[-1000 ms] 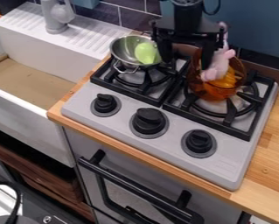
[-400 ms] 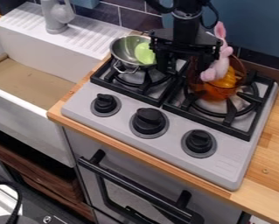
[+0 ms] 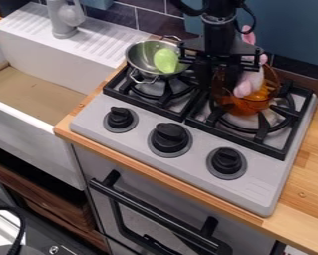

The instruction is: Move the yellow pot beside the right burner

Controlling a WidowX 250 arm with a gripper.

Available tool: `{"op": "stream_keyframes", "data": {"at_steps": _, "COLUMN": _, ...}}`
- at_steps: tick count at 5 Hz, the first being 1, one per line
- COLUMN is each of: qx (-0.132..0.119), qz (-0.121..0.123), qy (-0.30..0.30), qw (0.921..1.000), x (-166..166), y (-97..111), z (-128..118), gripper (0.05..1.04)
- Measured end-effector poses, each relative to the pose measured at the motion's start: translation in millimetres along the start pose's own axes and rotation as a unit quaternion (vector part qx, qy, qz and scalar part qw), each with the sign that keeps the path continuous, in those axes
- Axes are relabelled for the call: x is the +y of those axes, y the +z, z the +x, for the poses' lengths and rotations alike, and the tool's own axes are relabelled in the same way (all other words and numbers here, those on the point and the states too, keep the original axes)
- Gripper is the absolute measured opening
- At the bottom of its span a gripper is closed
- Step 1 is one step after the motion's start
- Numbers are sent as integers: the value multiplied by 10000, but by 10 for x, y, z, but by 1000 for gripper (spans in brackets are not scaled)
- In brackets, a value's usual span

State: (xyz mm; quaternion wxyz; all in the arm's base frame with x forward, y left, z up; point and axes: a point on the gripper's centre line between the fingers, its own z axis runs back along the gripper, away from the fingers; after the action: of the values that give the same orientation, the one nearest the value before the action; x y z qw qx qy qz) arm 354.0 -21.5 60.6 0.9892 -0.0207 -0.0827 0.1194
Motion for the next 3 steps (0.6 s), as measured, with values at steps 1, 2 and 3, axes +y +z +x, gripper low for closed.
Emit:
{"op": "stream_keyframes", "data": {"at_steps": 1, "qx": -18, "qz": 32, "qy": -25, "qw": 10000, "x": 34, "y": 3, "z": 15, "gripper": 180}}
{"op": "stream_keyframes", "data": {"at_steps": 2, "qx": -16, "qz": 27, "qy": -81, "qw": 10000, "x": 33, "y": 0, "z": 12, "gripper": 71}}
{"op": "stream_keyframes", "data": {"at_steps": 3, "qx": 73, "qz": -44, "qy": -174, "qw": 9998, "x": 53, "y": -34, "z": -34, "gripper": 55}}
